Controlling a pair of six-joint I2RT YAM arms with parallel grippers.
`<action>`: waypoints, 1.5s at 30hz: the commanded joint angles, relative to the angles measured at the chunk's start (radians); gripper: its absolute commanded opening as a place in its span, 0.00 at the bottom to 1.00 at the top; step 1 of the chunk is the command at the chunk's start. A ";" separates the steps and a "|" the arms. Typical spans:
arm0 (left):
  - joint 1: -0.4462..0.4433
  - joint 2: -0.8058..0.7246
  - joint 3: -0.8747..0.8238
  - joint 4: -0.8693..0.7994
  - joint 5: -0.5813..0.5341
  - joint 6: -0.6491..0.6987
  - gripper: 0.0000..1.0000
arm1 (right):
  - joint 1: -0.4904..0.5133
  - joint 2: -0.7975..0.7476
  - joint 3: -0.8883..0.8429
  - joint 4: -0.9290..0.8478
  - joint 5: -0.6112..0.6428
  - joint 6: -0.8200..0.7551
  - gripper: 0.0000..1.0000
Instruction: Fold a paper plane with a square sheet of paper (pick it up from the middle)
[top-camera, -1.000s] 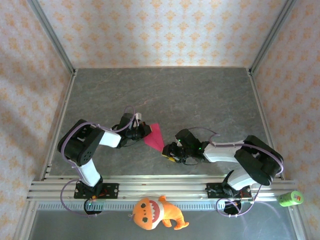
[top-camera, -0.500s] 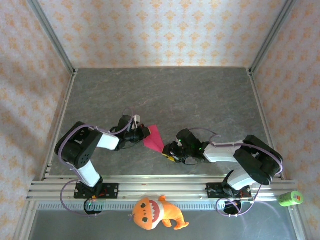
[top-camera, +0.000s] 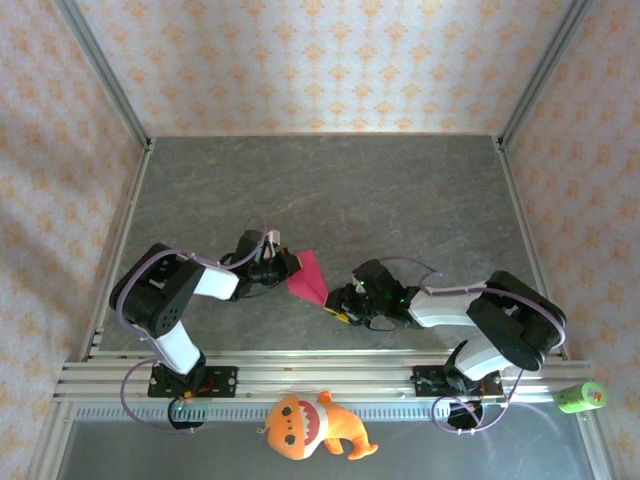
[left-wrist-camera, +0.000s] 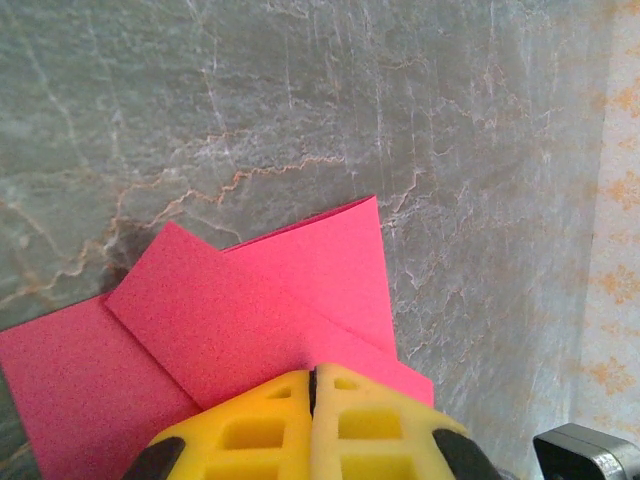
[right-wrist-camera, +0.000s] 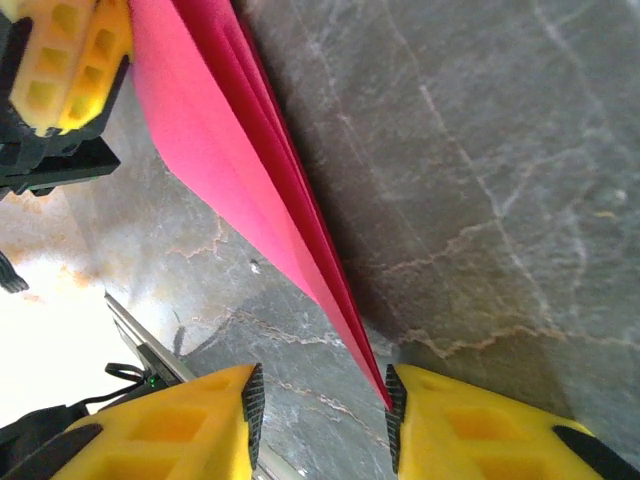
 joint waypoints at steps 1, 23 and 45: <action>-0.009 0.033 -0.007 -0.120 -0.008 0.004 0.00 | 0.007 0.021 -0.004 0.111 0.038 -0.036 0.38; -0.009 -0.006 0.019 -0.133 0.000 0.006 0.00 | -0.001 0.006 -0.004 0.078 0.087 -0.086 0.08; -0.007 -0.507 -0.010 -0.336 -0.245 0.028 0.36 | 0.015 -0.229 0.150 -0.334 0.514 -0.419 0.00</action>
